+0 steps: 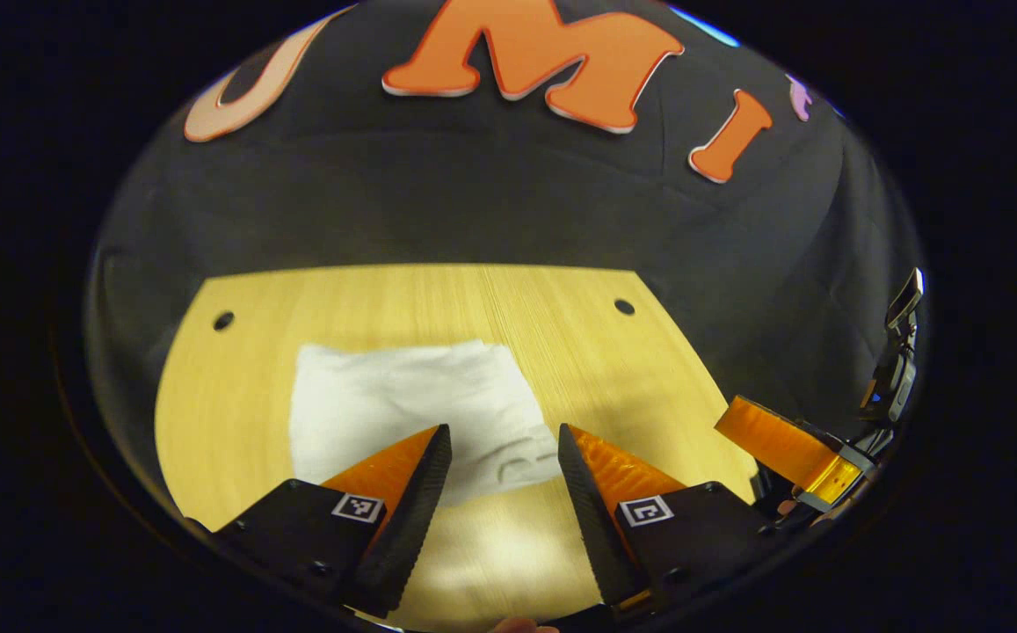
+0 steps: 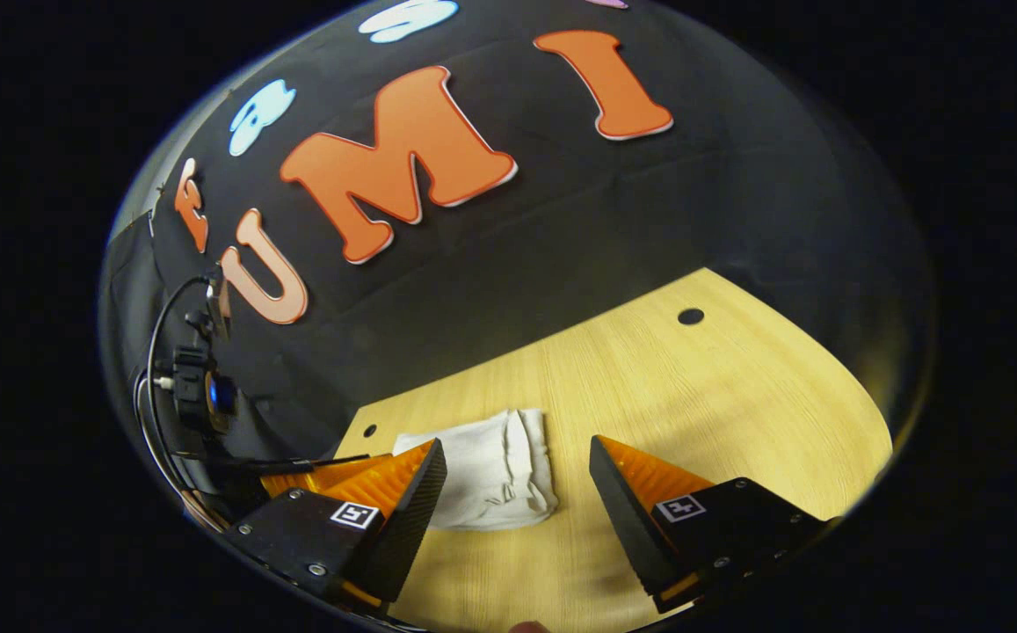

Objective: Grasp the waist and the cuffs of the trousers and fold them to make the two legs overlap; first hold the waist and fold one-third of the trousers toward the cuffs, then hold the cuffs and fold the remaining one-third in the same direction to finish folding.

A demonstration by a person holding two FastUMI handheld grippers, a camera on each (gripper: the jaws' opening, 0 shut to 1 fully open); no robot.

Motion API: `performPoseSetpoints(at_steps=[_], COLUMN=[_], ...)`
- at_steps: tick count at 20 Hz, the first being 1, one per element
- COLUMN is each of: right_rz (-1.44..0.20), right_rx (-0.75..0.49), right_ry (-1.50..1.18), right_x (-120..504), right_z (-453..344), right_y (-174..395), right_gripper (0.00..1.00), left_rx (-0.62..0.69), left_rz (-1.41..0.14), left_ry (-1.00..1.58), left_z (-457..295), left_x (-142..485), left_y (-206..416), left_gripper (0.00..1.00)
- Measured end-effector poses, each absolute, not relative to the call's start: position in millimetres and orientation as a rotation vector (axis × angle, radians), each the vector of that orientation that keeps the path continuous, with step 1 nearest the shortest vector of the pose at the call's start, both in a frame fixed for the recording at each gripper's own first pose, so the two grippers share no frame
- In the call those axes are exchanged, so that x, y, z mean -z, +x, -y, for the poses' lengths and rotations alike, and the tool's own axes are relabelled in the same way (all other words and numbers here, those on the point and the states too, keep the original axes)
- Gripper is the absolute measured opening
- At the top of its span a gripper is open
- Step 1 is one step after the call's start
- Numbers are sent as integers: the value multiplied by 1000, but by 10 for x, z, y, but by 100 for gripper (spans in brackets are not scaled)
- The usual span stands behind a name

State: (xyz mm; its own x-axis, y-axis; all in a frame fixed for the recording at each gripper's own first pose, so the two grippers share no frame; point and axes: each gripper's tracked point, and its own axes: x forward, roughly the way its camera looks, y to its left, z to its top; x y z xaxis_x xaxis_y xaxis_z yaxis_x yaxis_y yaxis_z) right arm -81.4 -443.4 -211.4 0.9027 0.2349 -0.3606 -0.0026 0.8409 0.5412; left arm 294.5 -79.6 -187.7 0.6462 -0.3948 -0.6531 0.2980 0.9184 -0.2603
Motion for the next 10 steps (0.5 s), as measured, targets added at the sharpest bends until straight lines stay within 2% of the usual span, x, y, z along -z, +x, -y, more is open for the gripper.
performPoseSetpoints(at_steps=[1, 2, 4, 6, 7, 10], right_rz=[-410, -389, -343, -288, -252, -165], right_rx=[-122, -117, -126, -124, -125, -125], right_ry=[536, 509, 455, 391, 359, 261], right_x=[2053, 1987, 1815, 1638, 1524, 1257], right_z=[4393, 4327, 4175, 4056, 4009, 3862], right_y=[-815, -807, -795, -827, -820, -827], right_gripper=[98, 98, 98, 98, 98, 98], left_rx=[364, 332, 283, 243, 218, 117], left_rz=[-705, -660, -563, -450, -389, -256], left_ry=[-97, -61, -25, -18, -10, 33], left_z=[613, 450, 307, 361, 353, 399], left_x=[1743, 1639, 1474, 1308, 1270, 1333], left_y=[3039, 3067, 3137, 3129, 3120, 3109], left_gripper=[83, 88, 87, 77, 87, 82])
